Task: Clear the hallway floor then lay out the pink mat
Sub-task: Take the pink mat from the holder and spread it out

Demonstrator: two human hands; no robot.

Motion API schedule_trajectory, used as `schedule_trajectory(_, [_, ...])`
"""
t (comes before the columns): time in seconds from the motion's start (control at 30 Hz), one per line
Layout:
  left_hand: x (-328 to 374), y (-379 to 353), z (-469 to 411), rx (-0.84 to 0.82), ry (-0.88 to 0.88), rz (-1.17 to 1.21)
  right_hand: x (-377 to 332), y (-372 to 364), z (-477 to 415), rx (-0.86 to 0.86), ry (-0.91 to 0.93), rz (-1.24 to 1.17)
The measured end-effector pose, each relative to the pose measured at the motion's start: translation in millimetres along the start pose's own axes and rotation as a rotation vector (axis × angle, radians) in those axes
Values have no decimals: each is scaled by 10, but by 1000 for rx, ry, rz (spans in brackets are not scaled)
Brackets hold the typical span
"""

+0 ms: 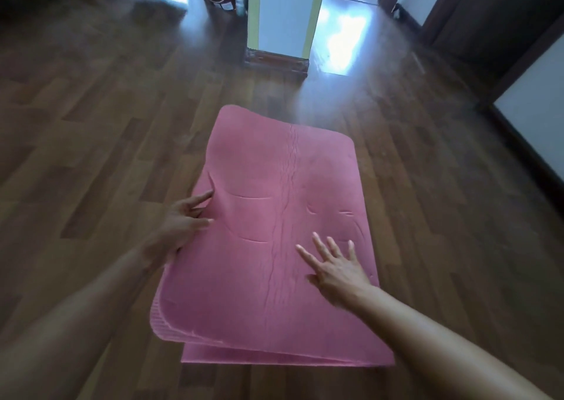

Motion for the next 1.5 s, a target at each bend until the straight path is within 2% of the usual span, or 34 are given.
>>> schedule_trajectory(0.07, [152, -247, 32, -49, 7, 20, 183, 245, 30, 88, -12, 9])
schedule_trajectory(0.17, [328, -635, 60, -67, -13, -75, 482, 590, 122, 182, -39, 24])
schedule_trajectory(0.37, [668, -1581, 78, -120, -142, -263, 1129, 1116, 495, 286, -126, -14])
schedule_trajectory(0.57, [917, -2503, 111, -151, -141, -326, 1752, 1310, 985, 354, -192, -4])
schedule_trajectory(0.83, [1243, -3749, 227, -190, -182, -301, 2574, 1317, 1603, 433, -263, -23])
schedule_trajectory(1.17, [1516, -5193, 525, -249, -346, -284, 3666, 1124, 2305, 510, -400, -86])
schedule_trajectory(1.33, [1319, -5933, 537, -249, -412, -317, 4223, 781, 2531, 502, -473, -148])
schedule_trajectory(1.5, [868, -6658, 372, -230, -307, -285, 4732, 132, 2596, 443, -540, -230])
Point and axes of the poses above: each hand's wrist, its own z-axis away from the middle knuckle, its own y-axis out of the back of the hand, x = y × z, the point moved 6 cm from there along -z, towards the middle knuckle, and after that the axes turned 6 degrees about -x, right-handed, at the moved point
